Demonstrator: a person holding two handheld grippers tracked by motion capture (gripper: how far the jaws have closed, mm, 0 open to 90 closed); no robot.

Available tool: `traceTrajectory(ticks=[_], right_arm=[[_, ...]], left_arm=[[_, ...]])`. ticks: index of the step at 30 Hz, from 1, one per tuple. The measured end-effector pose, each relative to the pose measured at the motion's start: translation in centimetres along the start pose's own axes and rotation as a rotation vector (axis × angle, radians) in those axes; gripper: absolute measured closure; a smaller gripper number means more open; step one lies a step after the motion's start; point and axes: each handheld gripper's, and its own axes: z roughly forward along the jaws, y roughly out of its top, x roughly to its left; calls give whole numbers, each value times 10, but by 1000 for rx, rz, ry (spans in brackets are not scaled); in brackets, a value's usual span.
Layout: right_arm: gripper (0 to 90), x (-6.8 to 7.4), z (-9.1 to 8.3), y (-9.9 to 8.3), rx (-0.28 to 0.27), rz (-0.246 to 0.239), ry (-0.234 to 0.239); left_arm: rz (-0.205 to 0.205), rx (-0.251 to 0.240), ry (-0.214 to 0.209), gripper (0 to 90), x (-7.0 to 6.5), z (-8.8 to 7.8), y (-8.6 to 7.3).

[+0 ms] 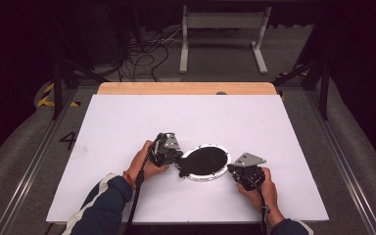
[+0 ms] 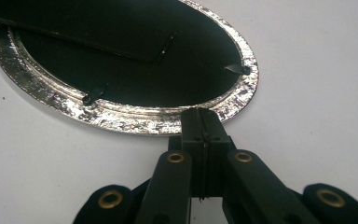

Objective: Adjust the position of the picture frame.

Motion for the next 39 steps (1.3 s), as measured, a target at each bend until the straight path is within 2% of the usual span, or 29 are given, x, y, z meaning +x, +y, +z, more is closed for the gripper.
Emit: traceTrajectory(ticks=[3, 8, 10, 14, 15, 17, 20, 25, 32, 38, 39], right_arm=[[900, 1, -1, -1, -2, 10, 33], [900, 11, -6, -4, -8, 7, 99], [900, 12, -7, -6, -11, 24, 126], [900, 12, -6, -6, -18, 37, 128], [900, 13, -5, -5, -21, 39, 116], [900, 14, -4, -3, -18, 22, 104], [900, 13, -1, -2, -24, 34, 106], [900, 10, 4, 3, -21, 31, 93], [900, 4, 14, 12, -20, 31, 109], [900, -3, 21, 17, -22, 45, 145], [900, -4, 22, 18, -23, 44, 145]], left_arm=[[-28, -16, -26, 892, 2, -3, -6], [-33, -27, -51, 894, 3, -3, -8], [-32, -26, -64, 894, 2, -3, -8], [20, -11, -58, 899, -3, -5, -7], [21, -8, -50, 900, -4, -5, -7], [7, -17, -65, 900, -4, -6, -9], [-18, -27, -83, 900, -4, -7, -13], [-40, -50, -93, 900, -7, -10, -19], [-107, -81, -98, 900, -12, -14, -28], [-105, -89, -98, 900, -17, -18, -34], [-115, -93, -99, 900, -19, -19, -36]])
